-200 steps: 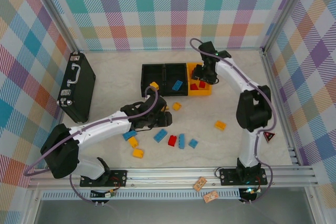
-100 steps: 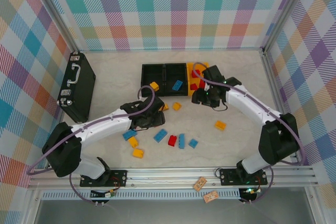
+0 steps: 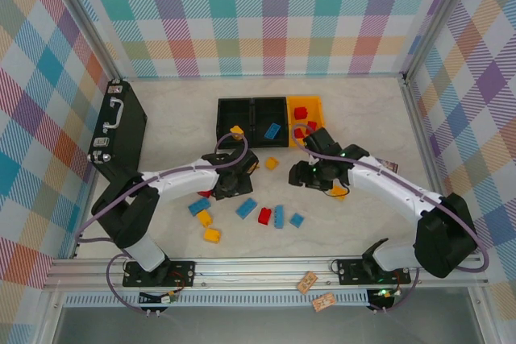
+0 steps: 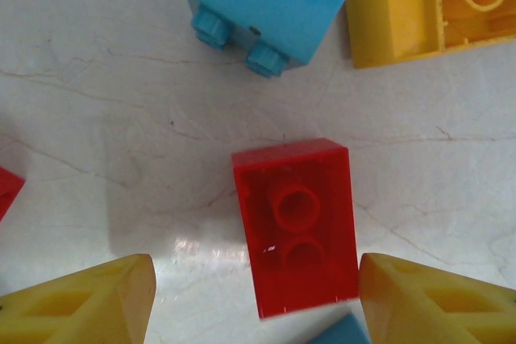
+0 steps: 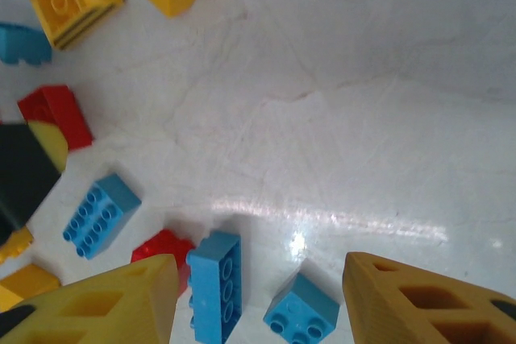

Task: Sort the legos into containers by color

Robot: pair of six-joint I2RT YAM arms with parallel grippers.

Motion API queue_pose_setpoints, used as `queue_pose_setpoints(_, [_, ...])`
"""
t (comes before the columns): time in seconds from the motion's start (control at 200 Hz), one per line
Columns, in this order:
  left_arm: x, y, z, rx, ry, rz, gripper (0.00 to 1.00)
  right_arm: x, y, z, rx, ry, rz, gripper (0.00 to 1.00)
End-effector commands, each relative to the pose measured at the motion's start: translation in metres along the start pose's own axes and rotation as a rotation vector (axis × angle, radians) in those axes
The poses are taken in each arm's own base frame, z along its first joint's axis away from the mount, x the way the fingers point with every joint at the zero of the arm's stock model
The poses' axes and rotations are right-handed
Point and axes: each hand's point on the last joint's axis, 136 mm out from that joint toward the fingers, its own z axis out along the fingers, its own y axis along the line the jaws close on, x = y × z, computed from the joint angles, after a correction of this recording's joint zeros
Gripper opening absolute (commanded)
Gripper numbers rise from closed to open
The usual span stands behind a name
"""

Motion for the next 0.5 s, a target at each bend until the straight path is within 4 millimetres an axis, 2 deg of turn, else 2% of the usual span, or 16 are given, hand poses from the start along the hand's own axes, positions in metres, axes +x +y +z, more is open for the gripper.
queue_pose_setpoints(0.0, [-0.0112,-0.0043,0.0045,-0.016,-0.027,-0.016,0.65,0.0070,0.0042,0.0074,-0.014,0.017,0.032,0.56])
queue_pose_setpoints(0.1, [-0.0108,-0.0036,0.0107,-0.030,-0.020,-0.008,0.59,0.0085,0.0062,0.0096,-0.017,0.023,0.033,0.56])
queue_pose_setpoints(0.21, [-0.0088,-0.0041,0.0141,-0.035,-0.009,0.005,0.44,0.0068,0.0069,0.0091,-0.010,0.021,0.027,0.55])
queue_pose_setpoints(0.43, [-0.0107,-0.0024,0.0086,-0.041,-0.016,0.038,0.22,0.0049,0.0078,0.0093,-0.004,0.025,0.017,0.55])
queue_pose_setpoints(0.495, [-0.0115,-0.0032,0.0051,-0.037,-0.015,0.052,0.20,0.0052,0.0077,0.0105,-0.001,0.029,0.017,0.55])
